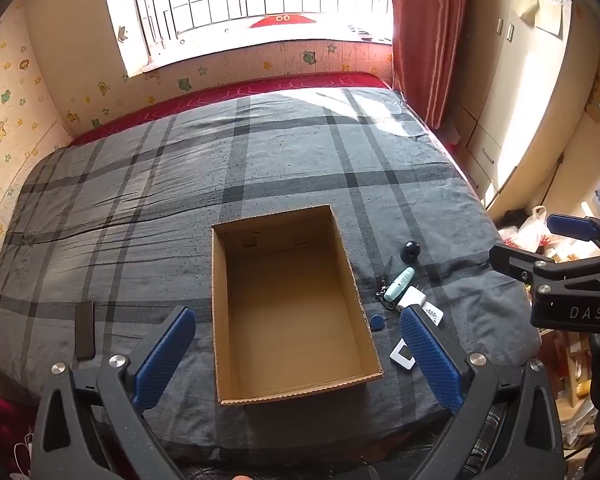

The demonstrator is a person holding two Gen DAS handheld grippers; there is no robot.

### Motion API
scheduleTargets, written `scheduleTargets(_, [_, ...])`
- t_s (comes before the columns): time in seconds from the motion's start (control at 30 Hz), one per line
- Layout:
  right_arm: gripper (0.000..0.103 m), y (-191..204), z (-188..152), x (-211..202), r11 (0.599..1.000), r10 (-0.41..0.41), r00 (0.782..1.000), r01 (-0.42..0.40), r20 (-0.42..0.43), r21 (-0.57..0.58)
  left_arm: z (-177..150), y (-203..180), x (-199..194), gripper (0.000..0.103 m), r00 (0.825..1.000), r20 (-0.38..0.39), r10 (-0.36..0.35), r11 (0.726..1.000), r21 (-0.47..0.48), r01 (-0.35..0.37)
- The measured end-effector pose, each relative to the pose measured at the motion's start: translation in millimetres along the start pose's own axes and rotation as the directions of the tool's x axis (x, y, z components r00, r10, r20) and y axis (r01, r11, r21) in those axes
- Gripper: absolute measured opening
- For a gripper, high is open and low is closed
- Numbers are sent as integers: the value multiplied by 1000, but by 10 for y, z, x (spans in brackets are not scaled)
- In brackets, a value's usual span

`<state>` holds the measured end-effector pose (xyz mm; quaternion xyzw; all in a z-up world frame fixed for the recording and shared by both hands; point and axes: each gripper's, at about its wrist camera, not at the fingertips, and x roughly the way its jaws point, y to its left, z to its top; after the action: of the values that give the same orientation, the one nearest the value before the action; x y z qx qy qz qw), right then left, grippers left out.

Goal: Organize rigid objects

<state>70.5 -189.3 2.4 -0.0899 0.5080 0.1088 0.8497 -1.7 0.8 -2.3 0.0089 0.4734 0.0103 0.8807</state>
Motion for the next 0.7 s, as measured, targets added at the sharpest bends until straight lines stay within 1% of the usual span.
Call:
scheduleTargets(0.27, [103,-29,-1,7,1000,-2,1000,2,-1,11,2,11,-33,103,1000,11,4,1000,-3,-4])
scheduleTargets(0.7, [103,-73,-45,47,1000,-7,1000,7,-8,21,6,42,-11,103,1000,-4,-2,1000,-11,2])
